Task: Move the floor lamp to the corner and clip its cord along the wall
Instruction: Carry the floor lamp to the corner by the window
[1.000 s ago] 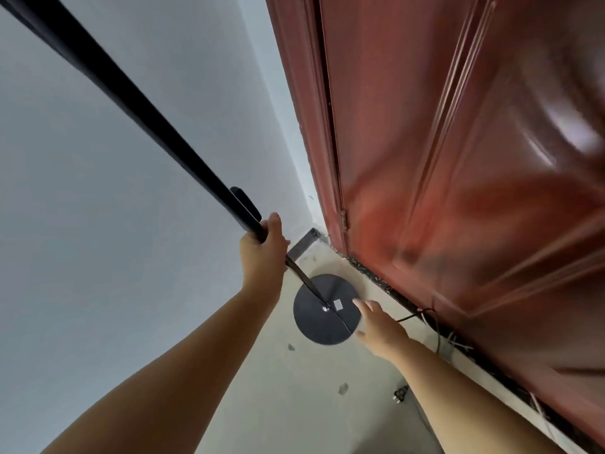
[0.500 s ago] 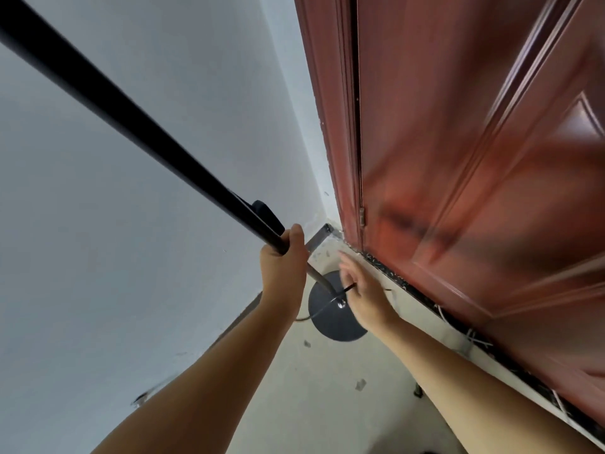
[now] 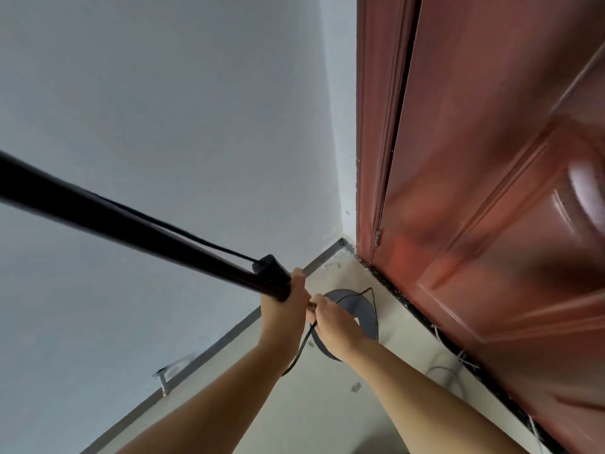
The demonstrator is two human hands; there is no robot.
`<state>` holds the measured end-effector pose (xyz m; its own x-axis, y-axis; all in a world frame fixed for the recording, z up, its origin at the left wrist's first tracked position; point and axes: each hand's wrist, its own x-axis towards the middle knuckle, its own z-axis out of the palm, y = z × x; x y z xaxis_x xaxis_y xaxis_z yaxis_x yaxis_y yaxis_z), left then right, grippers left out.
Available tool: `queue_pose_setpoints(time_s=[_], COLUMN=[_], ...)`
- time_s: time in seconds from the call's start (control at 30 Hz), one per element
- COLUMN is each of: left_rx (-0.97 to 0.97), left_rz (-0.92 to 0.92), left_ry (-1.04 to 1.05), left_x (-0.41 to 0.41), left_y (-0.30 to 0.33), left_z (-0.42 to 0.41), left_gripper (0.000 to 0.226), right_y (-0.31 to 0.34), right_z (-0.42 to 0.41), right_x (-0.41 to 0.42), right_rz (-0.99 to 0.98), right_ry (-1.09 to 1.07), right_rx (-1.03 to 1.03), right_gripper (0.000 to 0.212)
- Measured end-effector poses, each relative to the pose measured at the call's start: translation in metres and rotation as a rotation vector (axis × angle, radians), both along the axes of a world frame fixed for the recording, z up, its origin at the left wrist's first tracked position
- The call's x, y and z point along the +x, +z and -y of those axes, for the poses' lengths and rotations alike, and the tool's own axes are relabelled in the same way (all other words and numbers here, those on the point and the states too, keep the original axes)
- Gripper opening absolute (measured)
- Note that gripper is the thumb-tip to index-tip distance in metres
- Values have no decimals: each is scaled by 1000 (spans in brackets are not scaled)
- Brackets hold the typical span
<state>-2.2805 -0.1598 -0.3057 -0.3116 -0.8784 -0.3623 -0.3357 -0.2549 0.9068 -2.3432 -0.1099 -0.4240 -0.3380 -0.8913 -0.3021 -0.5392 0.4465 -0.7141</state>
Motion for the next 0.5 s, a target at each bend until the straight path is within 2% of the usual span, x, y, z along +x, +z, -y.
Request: queue_pose_setpoints(time_s=[0.13, 0.4, 0.5], left_rx=[-20, -50, -71], left_rz=[7, -58, -69], left_ry=[69, 245, 328], left_x=[38, 136, 189], left_y=[67, 214, 254], left_z=[-5, -29, -41], left_gripper=[31, 33, 35], right_y=[74, 242, 281], right_z=[-8, -28, -36], right_x=[31, 117, 165], right_rz=[-88, 120, 47], right_ry=[140, 296, 421], right_rx=[39, 80, 57], right_gripper=[37, 33, 32])
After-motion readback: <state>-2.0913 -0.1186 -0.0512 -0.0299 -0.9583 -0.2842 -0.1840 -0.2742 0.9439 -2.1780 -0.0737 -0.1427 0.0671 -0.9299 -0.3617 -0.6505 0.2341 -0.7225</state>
